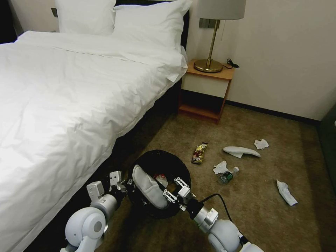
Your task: Pick up the trash bin, then pick up the garbage on the floor and place it into the trash bin.
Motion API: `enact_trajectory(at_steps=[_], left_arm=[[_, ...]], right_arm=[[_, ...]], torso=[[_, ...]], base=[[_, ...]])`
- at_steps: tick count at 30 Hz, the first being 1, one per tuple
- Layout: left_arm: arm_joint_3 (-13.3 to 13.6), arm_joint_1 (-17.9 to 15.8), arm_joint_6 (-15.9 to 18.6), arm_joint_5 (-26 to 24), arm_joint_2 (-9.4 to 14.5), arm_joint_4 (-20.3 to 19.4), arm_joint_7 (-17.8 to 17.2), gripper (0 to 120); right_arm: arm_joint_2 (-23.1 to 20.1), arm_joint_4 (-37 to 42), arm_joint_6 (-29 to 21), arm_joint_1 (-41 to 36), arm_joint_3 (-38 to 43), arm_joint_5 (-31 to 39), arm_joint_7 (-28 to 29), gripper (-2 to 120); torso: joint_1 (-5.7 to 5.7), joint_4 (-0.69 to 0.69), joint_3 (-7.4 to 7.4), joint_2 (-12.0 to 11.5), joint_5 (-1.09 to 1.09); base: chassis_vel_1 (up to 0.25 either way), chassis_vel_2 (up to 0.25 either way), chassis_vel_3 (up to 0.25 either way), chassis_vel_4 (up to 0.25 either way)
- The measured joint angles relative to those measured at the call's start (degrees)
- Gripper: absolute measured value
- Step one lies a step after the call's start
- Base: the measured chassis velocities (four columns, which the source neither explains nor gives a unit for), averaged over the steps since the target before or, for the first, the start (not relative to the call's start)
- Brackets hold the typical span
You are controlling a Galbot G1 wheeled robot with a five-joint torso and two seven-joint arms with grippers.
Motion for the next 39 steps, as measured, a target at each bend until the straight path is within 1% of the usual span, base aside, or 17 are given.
enact_trajectory(at_steps=[1, 2, 4, 5, 8, 10, 15, 17, 18, 20, 24, 26, 30, 33, 36, 37, 39], left_arm=[[-0.16, 0.00, 0.02, 0.00, 0.02, 0.00, -0.02, 2], [-0.16, 0.00, 0.02, 0.00, 0.02, 0.00, -0.02, 2], [-0.20, -0.02, 0.12, -0.02, 0.06, 0.00, -0.02, 2], [-0.20, -0.02, 0.12, -0.02, 0.06, 0.00, -0.02, 2], [-0.15, -0.03, 0.15, -0.03, 0.07, 0.14, -0.02, 2], [-0.12, -0.03, 0.15, -0.04, 0.05, 0.27, -0.02, 2], [-0.04, -0.02, 0.16, -0.06, 0.08, 0.62, 0.05, 2], [-0.10, -0.01, 0.14, 0.10, 0.32, 0.89, -0.03, 2], [-0.10, -0.01, 0.14, 0.10, 0.32, 0.89, -0.03, 2], [-0.02, 0.13, 0.14, 0.22, 0.39, 1.08, 0.02, 2], [-0.02, 0.20, 0.11, 0.52, 0.40, 1.30, 0.01, 2], [0.02, 0.38, 0.06, 0.81, 0.46, 1.63, 0.01, 2], [0.02, 0.60, -0.03, 0.99, 0.42, 1.72, 0.01, 2], [0.05, 0.96, -0.04, 1.10, 0.20, 1.73, -0.08, 2], [0.19, 1.55, -0.04, 1.37, 0.18, 1.48, -0.82, 2], [0.19, 1.55, -0.04, 1.37, 0.18, 1.48, -0.82, 2], [0.30, 1.99, -0.16, 1.50, 0.22, 0.34, -1.77, 2]], right_arm=[[-0.18, 0.04, -0.01, -0.03, 0.03, 0.05, -0.14, 69], [-0.18, 0.04, -0.01, -0.03, 0.03, 0.05, -0.14, 69], [-0.43, 0.22, -0.01, -0.14, 0.09, 0.16, -0.53, 81], [-0.43, 0.22, -0.01, -0.14, 0.09, 0.16, -0.53, 81], [-0.96, 0.34, -0.01, -0.12, 0.23, 0.14, -0.84, 96], [-1.25, 0.51, -0.02, -0.02, 0.28, 0.16, -0.86, 99], [-2.43, 1.29, -0.33, 0.85, 0.47, 0.58, -0.89, 100], [-4.11, 2.39, -1.29, 2.97, 0.65, 1.94, -0.51, 100], [-4.11, 2.39, -1.29, 2.97, 0.65, 1.94, -0.51, 100], [-6.21, 3.77, -2.48, 6.38, 0.58, 3.94, 0.07, 100], [-7.45, 4.67, -3.34, 8.60, 0.59, 5.55, 0.46, 100], [-9.18, 6.18, -4.63, 11.32, 0.98, 8.10, 1.22, 100], [-10.29, 7.33, -5.37, 12.26, 1.77, 9.55, 2.14, 100], [-11.35, 8.72, -5.96, 12.28, 3.21, 10.35, 3.55, 100], [-12.47, 11.40, -7.00, 10.46, 5.70, 10.42, 7.33, 100], [-12.47, 11.40, -7.00, 10.46, 5.70, 10.42, 7.33, 100], [-12.30, 13.45, -8.57, 8.16, 8.92, 8.60, 11.91, 100]], torso=[[0.00, 0.00, 0.00, 0.00, 0.00], [0.00, 0.00, 0.00, 0.00, 0.00], [0.00, 0.00, 0.00, 0.00, 0.00], [0.00, 0.00, 0.00, 0.00, 0.00], [-0.01, 0.00, 0.00, 0.00, 0.00], [0.00, 0.00, 0.00, 0.00, 0.00], [0.00, 0.00, 0.00, 0.00, 0.01], [0.00, 0.00, 0.00, 0.00, 0.01], [0.00, 0.00, 0.00, 0.00, 0.01], [0.00, 0.00, 0.00, 0.00, -0.01], [0.00, 0.01, 0.00, 0.00, 0.02], [0.01, 0.01, 0.00, 0.01, 0.00], [0.01, 0.01, 0.00, 0.01, 0.00], [0.00, 0.00, 0.01, 0.01, 0.00], [0.01, 0.00, 0.00, 0.01, 0.00], [0.01, 0.00, 0.00, 0.01, 0.00], [0.01, 0.00, 0.00, 0.01, 0.00]], base=[[0.000, 0.000, 0.000, 0.000], [0.000, 0.000, 0.000, 0.000], [0.000, 0.000, 0.000, 0.000], [0.000, 0.000, 0.000, 0.000], [0.000, 0.000, 0.000, 0.000], [0.000, 0.000, 0.000, 0.000], [0.000, 0.000, 0.000, 0.000], [0.000, 0.000, 0.000, 0.000], [0.000, 0.000, 0.000, 0.000], [0.000, 0.000, 0.000, 0.000], [0.000, 0.000, 0.000, 0.000], [0.000, 0.000, 0.000, 0.000], [0.000, 0.000, 0.000, 0.000], [0.000, 0.000, 0.000, 0.000], [0.000, 0.000, 0.000, 0.000], [0.000, 0.000, 0.000, 0.000], [0.000, 0.000, 0.000, 0.000]])
